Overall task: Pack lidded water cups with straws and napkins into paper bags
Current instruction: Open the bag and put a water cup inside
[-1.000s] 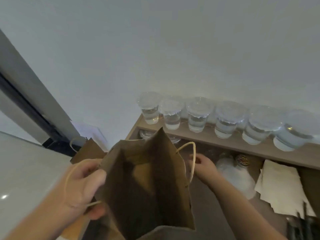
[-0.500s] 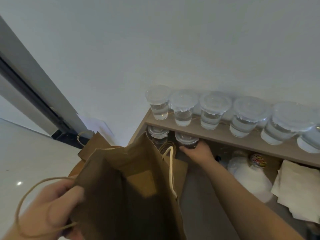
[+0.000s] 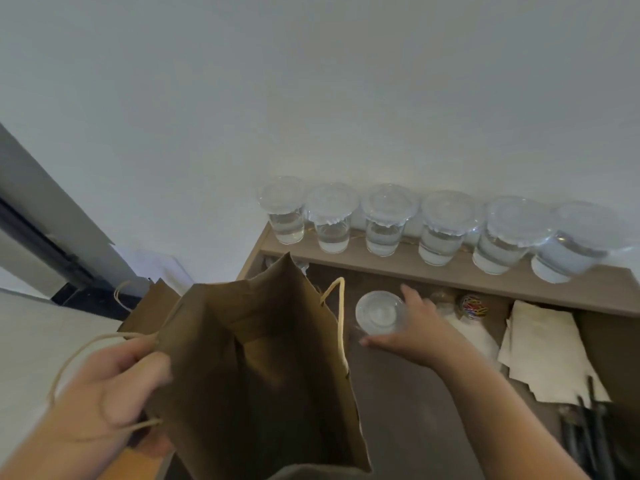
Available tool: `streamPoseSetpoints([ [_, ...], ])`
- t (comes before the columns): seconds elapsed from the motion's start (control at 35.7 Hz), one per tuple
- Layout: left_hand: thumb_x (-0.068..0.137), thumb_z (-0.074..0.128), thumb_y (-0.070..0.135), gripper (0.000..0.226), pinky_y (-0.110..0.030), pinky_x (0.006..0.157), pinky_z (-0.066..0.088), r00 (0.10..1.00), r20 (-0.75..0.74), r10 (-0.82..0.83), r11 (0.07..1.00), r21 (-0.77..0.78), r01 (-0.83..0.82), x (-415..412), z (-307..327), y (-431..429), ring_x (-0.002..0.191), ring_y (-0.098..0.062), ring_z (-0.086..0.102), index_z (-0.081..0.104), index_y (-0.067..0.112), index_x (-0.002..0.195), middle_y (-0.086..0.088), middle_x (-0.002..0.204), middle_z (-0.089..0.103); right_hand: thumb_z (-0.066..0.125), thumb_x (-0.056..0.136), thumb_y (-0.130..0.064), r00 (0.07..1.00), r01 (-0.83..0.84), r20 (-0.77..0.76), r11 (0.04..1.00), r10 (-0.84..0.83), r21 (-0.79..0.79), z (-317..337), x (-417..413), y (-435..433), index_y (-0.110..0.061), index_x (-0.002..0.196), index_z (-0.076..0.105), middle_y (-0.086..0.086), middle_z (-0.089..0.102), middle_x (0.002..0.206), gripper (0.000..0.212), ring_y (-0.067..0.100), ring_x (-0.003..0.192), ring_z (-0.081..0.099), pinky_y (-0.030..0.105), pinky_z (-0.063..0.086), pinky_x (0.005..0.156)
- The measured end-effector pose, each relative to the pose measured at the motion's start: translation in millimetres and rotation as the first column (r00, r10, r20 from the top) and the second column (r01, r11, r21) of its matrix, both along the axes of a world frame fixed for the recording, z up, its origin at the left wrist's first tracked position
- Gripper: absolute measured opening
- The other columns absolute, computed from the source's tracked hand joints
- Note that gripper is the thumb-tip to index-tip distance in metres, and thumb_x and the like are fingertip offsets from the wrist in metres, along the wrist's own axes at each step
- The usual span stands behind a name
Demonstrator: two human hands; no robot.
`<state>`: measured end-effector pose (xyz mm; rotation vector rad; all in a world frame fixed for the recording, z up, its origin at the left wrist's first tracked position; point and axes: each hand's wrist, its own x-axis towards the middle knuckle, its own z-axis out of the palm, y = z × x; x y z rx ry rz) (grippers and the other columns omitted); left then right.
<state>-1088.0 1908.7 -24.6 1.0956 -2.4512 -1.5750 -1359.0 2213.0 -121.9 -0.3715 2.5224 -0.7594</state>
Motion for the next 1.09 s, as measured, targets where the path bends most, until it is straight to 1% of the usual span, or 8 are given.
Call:
streamPoseSetpoints([
  [0.17,0.1,0.058,0.006,0.024,-0.027,0.043,0.04,0.994,-0.074,0.078,0.997,0.001,-0.078,-2,26,23,0.058,-0.035,0.05,0.065,-0.016,0.094,-0.044,0.078,0.053,0.087,0.065,-0.073,0.999,-0.012,-0.037,0.993,0.017,0.113,4,-3,-24,-0.031,0.166,0.021,0.015,0.031,0.158,0.128,0.04,0.14,0.051,0.049,0.047,0.112],
  [0.31,0.095,0.051,-0.008,0.037,-0.019,0.029,0.035,0.993,-0.083,0.089,0.992,0.095,-0.082,-8,59,59,0.027,-0.023,0.05,0.076,0.0,0.07,-0.016,0.046,0.057,0.081,0.068,-0.068,1.0,-0.024,0.004,0.988,0.024,0.152,43,5,6,-0.033,0.16,0.031,0.013,0.037,0.151,0.111,0.031,0.117,0.057,0.044,0.053,0.103],
  [0.42,0.085,0.063,0.026,0.023,-0.03,0.038,0.051,0.997,-0.058,-0.045,0.997,0.052,0.048,-25,69,82,0.044,-0.032,0.068,0.078,0.024,0.067,-0.013,0.058,0.068,0.077,0.06,-0.082,0.997,-0.032,-0.064,0.993,0.039,0.109,122,16,52,-0.036,0.158,0.037,0.006,0.047,0.156,0.116,0.028,0.129,0.057,0.047,0.052,0.106],
  [0.5,0.094,0.056,0.026,0.032,-0.025,0.044,0.056,0.982,-0.022,-0.19,0.981,-0.039,0.189,-44,66,101,0.048,-0.023,0.072,0.074,0.04,0.073,0.002,0.06,0.071,0.066,0.046,-0.101,0.963,0.012,-0.269,1.0,-0.007,0.015,196,37,88,-0.055,0.145,0.037,-0.009,0.055,0.137,0.113,0.016,0.107,0.061,0.036,0.052,0.081],
  [0.59,0.1,0.053,0.026,0.026,-0.03,0.049,0.059,0.952,0.039,-0.302,0.953,0.009,0.302,-67,66,131,0.052,-0.027,0.074,0.071,0.022,0.081,0.002,0.055,0.07,0.051,0.043,-0.114,0.891,0.02,-0.451,0.996,-0.056,-0.083,264,68,115,-0.075,0.13,0.035,-0.027,0.056,0.114,0.097,0.0,0.092,0.062,0.031,0.051,0.072],
  [0.7,0.102,0.05,0.018,0.022,-0.028,0.047,0.053,0.903,0.047,-0.428,0.902,0.077,0.424,-94,56,165,0.05,-0.026,0.071,0.063,0.014,0.085,-0.003,0.052,0.067,0.056,0.044,-0.112,0.868,-0.069,-0.495,0.976,-0.044,-0.207,311,107,131,-0.079,0.129,0.039,-0.029,0.063,0.115,0.094,0.014,0.092,0.077,0.049,0.064,0.08],
  [0.92,0.094,0.051,0.012,0.021,-0.03,0.043,0.053,0.835,0.068,-0.545,0.821,0.242,0.517,-126,25,222,0.048,-0.03,0.07,0.068,0.0,0.09,-0.015,0.061,0.073,0.06,0.051,-0.102,0.914,-0.217,-0.286,0.943,0.287,0.251,272,131,136,-0.076,0.133,0.019,-0.042,0.039,0.13,0.096,0.0,0.111,0.056,0.028,0.051,0.085],
  [1.09,0.101,0.049,0.017,0.02,-0.027,0.043,0.054,0.763,0.133,-0.632,0.769,0.225,0.598,-131,7,232,0.05,-0.024,0.071,0.066,0.007,0.1,-0.006,0.058,0.073,0.074,0.076,-0.076,0.927,-0.307,-0.071,0.855,0.368,0.419,184,116,129,-0.044,0.152,0.029,-0.013,0.048,0.138,0.093,0.014,0.117,0.051,0.032,0.052,0.094],
])
